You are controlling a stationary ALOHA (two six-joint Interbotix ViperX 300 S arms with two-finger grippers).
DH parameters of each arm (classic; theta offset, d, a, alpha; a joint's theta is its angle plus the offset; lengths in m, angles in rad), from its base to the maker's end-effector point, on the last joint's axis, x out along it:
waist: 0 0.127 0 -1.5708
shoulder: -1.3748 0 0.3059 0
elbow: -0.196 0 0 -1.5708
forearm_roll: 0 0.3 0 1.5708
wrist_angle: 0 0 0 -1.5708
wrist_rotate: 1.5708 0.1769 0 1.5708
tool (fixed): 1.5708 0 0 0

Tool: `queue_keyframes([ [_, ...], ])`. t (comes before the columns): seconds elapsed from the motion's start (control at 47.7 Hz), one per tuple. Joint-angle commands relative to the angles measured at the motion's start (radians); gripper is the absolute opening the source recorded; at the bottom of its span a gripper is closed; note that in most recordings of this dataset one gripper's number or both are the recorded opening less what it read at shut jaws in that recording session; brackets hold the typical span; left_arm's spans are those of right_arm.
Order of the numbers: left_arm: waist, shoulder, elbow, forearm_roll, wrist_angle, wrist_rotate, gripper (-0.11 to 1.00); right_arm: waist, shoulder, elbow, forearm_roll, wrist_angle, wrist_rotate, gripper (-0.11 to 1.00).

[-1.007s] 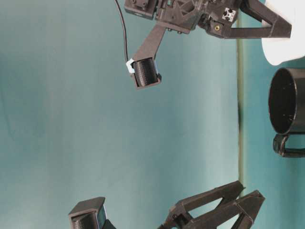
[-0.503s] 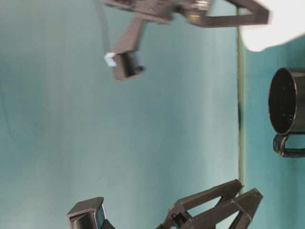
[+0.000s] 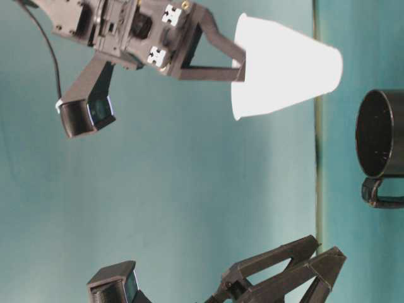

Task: Put a paper cup into the cup holder on your left arm.
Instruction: 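Grip the cup rim with the right gripper and lift it, then carry the white cup left and lower it into the black mug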

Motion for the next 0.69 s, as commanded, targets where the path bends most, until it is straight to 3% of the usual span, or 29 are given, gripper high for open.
queue_keyframes([
  [0.0,-0.002,-0.003,-0.015,0.002,-0.011,0.000,0.87,-0.006,-0.008,-0.028,0.003,-0.003,0.005,-0.05],
  [0.671,0.000,-0.002,-0.017,0.002,-0.014,0.000,0.87,-0.006,0.141,-0.130,0.005,-0.087,0.003,-0.05],
])
